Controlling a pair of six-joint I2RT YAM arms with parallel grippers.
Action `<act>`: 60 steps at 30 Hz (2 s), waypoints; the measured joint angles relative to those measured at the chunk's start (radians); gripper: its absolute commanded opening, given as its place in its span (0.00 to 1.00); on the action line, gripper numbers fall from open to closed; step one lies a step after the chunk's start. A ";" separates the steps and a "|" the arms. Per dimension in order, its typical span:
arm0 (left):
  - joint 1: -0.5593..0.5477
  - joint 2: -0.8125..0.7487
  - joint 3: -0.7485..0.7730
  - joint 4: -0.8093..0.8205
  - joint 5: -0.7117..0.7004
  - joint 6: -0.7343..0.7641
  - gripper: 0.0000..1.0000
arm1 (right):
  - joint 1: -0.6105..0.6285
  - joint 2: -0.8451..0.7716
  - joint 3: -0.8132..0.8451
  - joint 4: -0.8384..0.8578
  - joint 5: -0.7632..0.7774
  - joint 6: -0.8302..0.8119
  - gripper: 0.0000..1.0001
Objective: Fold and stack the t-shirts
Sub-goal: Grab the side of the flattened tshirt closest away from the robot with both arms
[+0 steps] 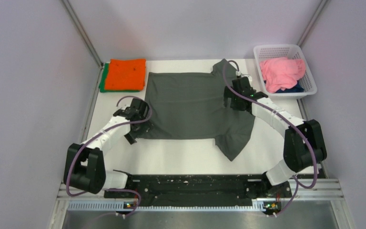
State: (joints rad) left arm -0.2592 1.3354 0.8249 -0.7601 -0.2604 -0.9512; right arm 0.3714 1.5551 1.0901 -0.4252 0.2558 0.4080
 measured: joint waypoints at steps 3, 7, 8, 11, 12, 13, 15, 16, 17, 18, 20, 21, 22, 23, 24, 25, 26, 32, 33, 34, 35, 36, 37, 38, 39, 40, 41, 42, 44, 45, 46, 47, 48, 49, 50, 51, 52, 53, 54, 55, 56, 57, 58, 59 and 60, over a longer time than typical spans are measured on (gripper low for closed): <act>0.018 -0.007 -0.033 0.000 -0.016 -0.031 0.68 | 0.024 -0.023 -0.052 -0.007 0.009 0.016 0.98; 0.032 0.002 -0.042 0.031 -0.029 -0.065 0.60 | 0.032 -0.056 -0.111 -0.014 0.022 0.031 0.98; 0.032 0.008 -0.045 0.042 -0.034 -0.072 0.57 | 0.032 -0.061 -0.122 -0.019 0.024 0.034 0.98; 0.034 0.053 -0.055 0.074 -0.046 -0.085 0.49 | 0.036 -0.071 -0.146 -0.035 0.029 0.041 0.98; 0.035 0.069 -0.057 0.084 -0.047 -0.091 0.46 | 0.040 -0.077 -0.156 -0.041 0.031 0.042 0.97; 0.036 0.086 -0.061 0.097 -0.048 -0.095 0.43 | 0.046 -0.085 -0.167 -0.047 0.031 0.042 0.97; 0.036 0.114 -0.060 0.113 -0.049 -0.099 0.33 | 0.062 -0.108 -0.189 -0.068 0.031 0.042 0.96; 0.036 0.119 -0.059 0.128 -0.053 -0.099 0.29 | 0.072 -0.120 -0.198 -0.082 0.031 0.043 0.96; 0.036 0.124 -0.056 0.129 -0.056 -0.101 0.25 | 0.083 -0.133 -0.204 -0.101 0.032 0.045 0.95; 0.036 0.127 -0.055 0.131 -0.058 -0.103 0.22 | 0.098 -0.149 -0.211 -0.118 0.032 0.048 0.94; 0.036 0.132 -0.052 0.143 -0.063 -0.104 0.03 | 0.134 -0.183 -0.222 -0.162 0.031 0.051 0.91; 0.037 0.134 -0.052 0.150 -0.066 -0.105 0.00 | 0.156 -0.201 -0.227 -0.186 0.030 0.053 0.90; 0.037 0.135 -0.052 0.157 -0.067 -0.106 0.00 | 0.179 -0.219 -0.229 -0.214 0.027 0.056 0.88; 0.037 0.136 -0.051 0.160 -0.068 -0.110 0.00 | 0.204 -0.238 -0.233 -0.238 0.022 0.060 0.84; 0.037 0.137 -0.051 0.163 -0.069 -0.109 0.00 | 0.228 -0.256 -0.235 -0.264 0.016 0.065 0.80; 0.037 0.138 -0.051 0.164 -0.069 -0.109 0.00 | 0.256 -0.279 -0.241 -0.286 0.005 0.069 0.76; 0.037 0.138 -0.050 0.167 -0.069 -0.109 0.00 | 0.283 -0.298 -0.248 -0.306 -0.008 0.076 0.71; 0.037 0.138 -0.050 0.179 -0.065 -0.102 0.00 | 0.407 -0.333 -0.330 -0.346 -0.096 0.117 0.53; 0.037 0.138 -0.050 0.180 -0.065 -0.100 0.00 | 0.414 -0.325 -0.344 -0.344 -0.104 0.122 0.53; 0.037 0.138 -0.050 0.180 -0.064 -0.098 0.00 | 0.418 -0.313 -0.356 -0.340 -0.110 0.126 0.52; 0.037 0.140 -0.048 0.180 -0.063 -0.096 0.00 | 0.418 -0.301 -0.367 -0.328 -0.116 0.129 0.51; 0.037 0.142 -0.045 0.179 -0.062 -0.094 0.00 | 0.418 -0.290 -0.379 -0.311 -0.121 0.129 0.51; 0.037 0.145 -0.043 0.179 -0.061 -0.093 0.00 | 0.418 -0.280 -0.387 -0.298 -0.124 0.129 0.50; 0.037 0.148 -0.039 0.178 -0.060 -0.091 0.00 | 0.418 -0.264 -0.396 -0.275 -0.127 0.131 0.50; 0.037 0.151 -0.037 0.179 -0.058 -0.090 0.00 | 0.419 -0.247 -0.401 -0.256 -0.133 0.133 0.49; 0.038 0.153 -0.035 0.179 -0.055 -0.089 0.00 | 0.419 -0.232 -0.406 -0.238 -0.138 0.135 0.48; 0.039 0.154 -0.033 0.180 -0.051 -0.088 0.00 | 0.419 -0.214 -0.410 -0.216 -0.143 0.136 0.44; 0.040 0.154 -0.033 0.180 -0.049 -0.088 0.00 | 0.419 -0.198 -0.406 -0.210 -0.141 0.136 0.42; 0.042 0.155 -0.033 0.182 -0.045 -0.086 0.00 | 0.419 -0.190 -0.402 -0.208 -0.130 0.138 0.34; 0.042 0.155 -0.033 0.182 -0.044 -0.086 0.00 | 0.419 -0.183 -0.397 -0.215 -0.119 0.141 0.26; 0.042 0.154 -0.033 0.182 -0.044 -0.086 0.00 | 0.419 -0.175 -0.392 -0.225 -0.108 0.145 0.18; 0.042 0.154 -0.033 0.182 -0.044 -0.086 0.00 | 0.420 -0.170 -0.387 -0.236 -0.091 0.156 0.08; 0.042 0.153 -0.033 0.182 -0.043 -0.087 0.00 | 0.420 -0.171 -0.387 -0.241 -0.085 0.164 0.00; 0.042 0.152 -0.034 0.182 -0.043 -0.087 0.00 | 0.420 -0.175 -0.390 -0.248 -0.076 0.181 0.00; 0.043 0.148 -0.037 0.184 -0.042 -0.087 0.00 | 0.421 -0.182 -0.396 -0.251 -0.072 0.193 0.00; 0.043 0.140 -0.045 0.190 -0.040 -0.087 0.00 | 0.426 -0.192 -0.401 -0.255 -0.073 0.208 0.00; 0.043 0.129 -0.055 0.195 -0.034 -0.087 0.00 | 0.438 -0.208 -0.411 -0.259 -0.079 0.225 0.00; 0.043 0.112 -0.070 0.196 -0.024 -0.087 0.00 | 0.447 -0.216 -0.416 -0.267 -0.089 0.234 0.00; 0.043 0.088 -0.090 0.196 -0.012 -0.089 0.00 | 0.485 -0.230 -0.423 -0.306 -0.117 0.260 0.00; 0.043 0.066 -0.106 0.190 -0.003 -0.089 0.00 | 0.516 -0.237 -0.422 -0.340 -0.140 0.282 0.00; 0.043 0.041 -0.125 0.178 0.007 -0.090 0.00 | 0.537 -0.242 -0.421 -0.362 -0.155 0.298 0.00; 0.043 0.011 -0.146 0.158 0.018 -0.090 0.00 | 0.557 -0.247 -0.417 -0.394 -0.167 0.314 0.00; 0.043 -0.014 -0.163 0.136 0.027 -0.090 0.00 | 0.572 -0.255 -0.408 -0.433 -0.175 0.332 0.00; 0.043 -0.037 -0.175 0.114 0.037 -0.089 0.00 | 0.578 -0.261 -0.401 -0.456 -0.176 0.343 0.00; 0.043 -0.060 -0.185 0.088 0.048 -0.088 0.00 | 0.579 -0.270 -0.393 -0.479 -0.174 0.355 0.00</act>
State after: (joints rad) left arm -0.2165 1.2755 0.6403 -0.6720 -0.2127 -1.0393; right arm 0.9501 1.2854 0.6968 -0.9039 0.0818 0.7628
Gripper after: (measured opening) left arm 0.019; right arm 0.011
